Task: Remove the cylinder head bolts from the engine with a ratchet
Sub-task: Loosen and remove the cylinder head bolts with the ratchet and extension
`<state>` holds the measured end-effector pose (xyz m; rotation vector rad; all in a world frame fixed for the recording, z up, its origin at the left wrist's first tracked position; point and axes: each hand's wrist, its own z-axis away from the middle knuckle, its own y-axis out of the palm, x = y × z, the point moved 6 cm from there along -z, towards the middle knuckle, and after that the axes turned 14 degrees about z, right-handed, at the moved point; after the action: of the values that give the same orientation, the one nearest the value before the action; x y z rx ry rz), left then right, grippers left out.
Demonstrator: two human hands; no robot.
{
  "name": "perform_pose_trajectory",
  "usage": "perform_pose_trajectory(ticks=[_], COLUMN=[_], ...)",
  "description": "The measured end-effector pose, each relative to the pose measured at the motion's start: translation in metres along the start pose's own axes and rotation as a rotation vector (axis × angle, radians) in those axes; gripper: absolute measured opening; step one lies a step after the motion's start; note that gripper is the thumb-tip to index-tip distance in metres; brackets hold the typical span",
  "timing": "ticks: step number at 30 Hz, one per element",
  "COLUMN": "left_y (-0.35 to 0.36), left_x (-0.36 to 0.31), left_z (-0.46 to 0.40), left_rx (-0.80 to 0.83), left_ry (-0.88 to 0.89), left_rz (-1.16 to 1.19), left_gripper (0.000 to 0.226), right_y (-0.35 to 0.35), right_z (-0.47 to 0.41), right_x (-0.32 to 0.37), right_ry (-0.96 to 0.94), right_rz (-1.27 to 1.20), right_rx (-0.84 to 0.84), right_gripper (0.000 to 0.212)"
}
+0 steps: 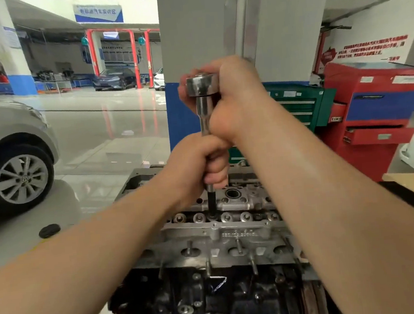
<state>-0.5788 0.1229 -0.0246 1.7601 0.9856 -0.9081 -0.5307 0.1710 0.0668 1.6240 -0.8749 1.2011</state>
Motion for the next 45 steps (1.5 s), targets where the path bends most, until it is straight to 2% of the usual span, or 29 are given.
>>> perform_pose_trajectory(ticks=[2, 3, 4, 6, 8, 9, 10, 11, 13, 15, 18, 20, 21, 24, 25, 26, 27, 29, 30, 31, 32, 34, 35, 36, 37, 39, 40, 42, 45], left_y=[0.004, 0.003, 0.0, -0.011, -0.014, -0.01, -0.005, 0.0, 0.005, 0.003, -0.003, -0.005, -0.006, -0.014, -0.017, -0.019, -0.019, -0.019, -0.02, -0.023, -0.025, -0.026, -0.026, -0.025, -0.023, -0.022, -0.021, -0.021, -0.026], left_x=[0.0, 0.001, 0.0, -0.004, 0.001, 0.006, 0.011, 0.012, 0.012, 0.013, 0.014, 0.017, 0.018, 0.02, 0.02, 0.02, 0.022, 0.023, 0.022, 0.021, 0.021, 0.02, 0.021, 0.022, 0.022, 0.021, 0.021, 0.02, 0.02], left_z=[-0.001, -0.003, -0.003, 0.001, 0.007, 0.009, 0.011, 0.012, 0.01, 0.003, 0.0, 0.0, -0.001, 0.0, 0.002, 0.004, 0.007, 0.013, 0.013, 0.013, 0.012, 0.011, 0.011, 0.012, 0.013, 0.013, 0.014, 0.015, 0.015], left_rx=[0.149, 0.149, 0.094, -0.105, -0.253, -0.28, -0.292, -0.284, -0.19, -0.027, 0.132, 0.138, 0.134, 0.105, 0.086, 0.081, 0.092, 0.13, 0.121, 0.097, 0.073, 0.064, 0.077, 0.091, 0.106, 0.137, 0.148, 0.151, 0.066], left_ry=[-0.105, -0.103, -0.061, 0.084, 0.149, 0.157, 0.18, 0.216, 0.234, 0.108, -0.042, -0.05, -0.042, 0.038, 0.068, 0.083, 0.084, 0.084, 0.092, 0.106, 0.12, 0.132, 0.129, 0.123, 0.123, 0.122, 0.122, 0.131, 0.178], left_rz=[0.039, 0.012, -0.049, -0.206, -0.243, -0.242, -0.234, -0.195, -0.044, 0.072, 0.171, 0.221, 0.228, 0.062, -0.022, -0.067, -0.064, -0.021, -0.033, -0.069, -0.117, -0.175, -0.178, -0.178, -0.173, -0.158, -0.147, -0.133, -0.18], left_gripper=[0.039, 0.04, 0.038, 0.027, 0.018, 0.018, 0.016, 0.008, 0.017, 0.025, 0.028, 0.028, 0.029, 0.027, 0.023, 0.017, 0.013, 0.014, 0.015, 0.015, 0.015, 0.016, 0.015, 0.015, 0.014, 0.014, 0.014, 0.013, 0.013], right_y=[0.014, 0.018, 0.019, 0.012, -0.011, -0.021, -0.025, -0.025, -0.011, 0.003, 0.015, 0.018, 0.013, -0.024, -0.034, -0.042, -0.047, -0.047, -0.049, -0.054, -0.059, -0.055, -0.044, -0.031, -0.017, -0.004, -0.002, 0.0, 0.004], right_z=[0.014, 0.019, 0.019, 0.014, 0.016, 0.02, 0.022, 0.023, 0.026, 0.026, 0.02, 0.018, 0.015, 0.009, 0.013, 0.018, 0.025, 0.038, 0.047, 0.057, 0.068, 0.083, 0.088, 0.086, 0.077, 0.051, 0.044, 0.036, 0.034], right_x=[-0.007, -0.007, -0.005, -0.005, -0.003, -0.002, -0.001, -0.002, -0.004, -0.005, -0.009, -0.009, -0.009, -0.007, -0.007, -0.007, -0.005, -0.002, 0.001, 0.008, 0.023, 0.066, 0.079, 0.084, 0.083, 0.07, 0.061, 0.052, 0.051], right_ry=[0.23, 0.247, 0.221, 0.067, -0.153, -0.248, -0.293, -0.274, -0.133, 0.008, 0.068, 0.026, -0.028, -0.268, -0.305, -0.322, -0.323, -0.223, -0.163, -0.155, -0.241, -0.725, -0.958, -1.054, -1.038, -0.799, -0.682, -0.596, -0.677], right_rz=[-0.16, -0.188, -0.151, -0.145, -0.194, -0.183, -0.177, -0.176, -0.229, -0.251, -0.224, -0.173, -0.133, -0.005, 0.028, 0.042, 0.074, 0.292, 0.503, 0.773, 1.059, 1.49, 1.556, 1.599, 1.67, 1.808, 1.857, 1.865, 1.823], right_rx=[0.368, 0.445, 0.418, 0.148, -0.251, -0.37, -0.384, -0.338, -0.032, 0.203, 0.276, 0.193, 0.087, -0.399, -0.533, -0.601, -0.58, -0.357, -0.264, -0.241, -0.292, -0.517, -0.543, -0.439, -0.276, 0.041, 0.141, 0.178, 0.028], right_gripper=[0.018, 0.017, 0.018, 0.018, 0.014, 0.016, 0.018, 0.018, 0.012, 0.018, 0.017, 0.011, 0.01, 0.012, 0.019, 0.027, 0.027, 0.023, 0.034, 0.045, 0.054, 0.057, 0.049, 0.04, 0.039, 0.047, 0.046, 0.049, 0.042])
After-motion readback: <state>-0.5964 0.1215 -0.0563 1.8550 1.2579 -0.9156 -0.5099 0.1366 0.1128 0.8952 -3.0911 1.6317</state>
